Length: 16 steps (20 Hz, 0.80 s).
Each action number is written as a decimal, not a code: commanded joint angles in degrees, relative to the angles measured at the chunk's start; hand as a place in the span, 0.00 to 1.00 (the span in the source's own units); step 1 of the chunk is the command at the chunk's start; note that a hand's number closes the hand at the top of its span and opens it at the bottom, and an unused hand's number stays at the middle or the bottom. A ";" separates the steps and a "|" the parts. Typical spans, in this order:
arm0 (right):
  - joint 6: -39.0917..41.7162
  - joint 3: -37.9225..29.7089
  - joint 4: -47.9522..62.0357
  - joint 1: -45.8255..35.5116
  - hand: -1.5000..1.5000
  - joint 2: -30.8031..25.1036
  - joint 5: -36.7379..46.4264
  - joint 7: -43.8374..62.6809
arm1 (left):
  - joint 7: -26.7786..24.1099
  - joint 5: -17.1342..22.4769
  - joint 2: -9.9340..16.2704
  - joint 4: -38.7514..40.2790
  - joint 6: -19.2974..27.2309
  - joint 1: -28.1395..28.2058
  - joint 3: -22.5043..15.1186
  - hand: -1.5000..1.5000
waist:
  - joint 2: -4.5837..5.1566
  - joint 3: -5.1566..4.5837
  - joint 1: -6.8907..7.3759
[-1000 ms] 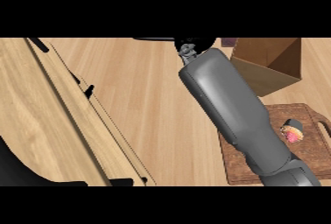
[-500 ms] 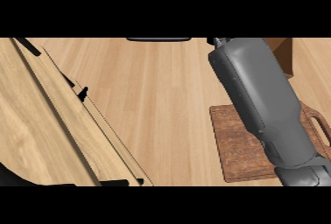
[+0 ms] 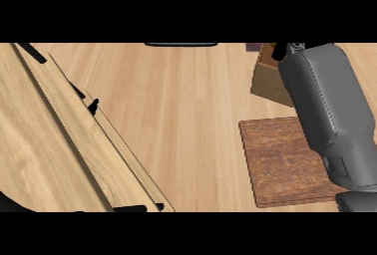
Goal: Pick the lemon from the cutting board and place it in the cardboard box
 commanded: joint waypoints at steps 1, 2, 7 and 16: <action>1.51 -6.86 4.26 2.65 1.00 -1.54 -6.24 -1.93 | 2.12 1.30 0.35 -1.92 -1.30 -1.38 0.58 0.50 | 0.09 0.11 0.14; -0.61 -8.80 3.84 4.34 0.00 0.24 -8.39 -1.50 | 0.76 0.23 -0.62 0.25 -0.20 -0.45 -0.10 0.50 | 0.17 0.10 -0.12; -6.30 -8.92 5.31 7.38 0.00 -0.41 -12.11 -13.55 | 1.47 0.35 -1.72 -0.28 -0.49 -1.47 -0.61 0.50 | 0.15 0.08 0.25; -30.21 -16.34 0.96 6.81 0.00 2.95 -21.11 -26.84 | -0.03 -0.62 -0.71 -0.85 -0.38 -0.98 -0.50 0.50 | 0.30 0.12 0.82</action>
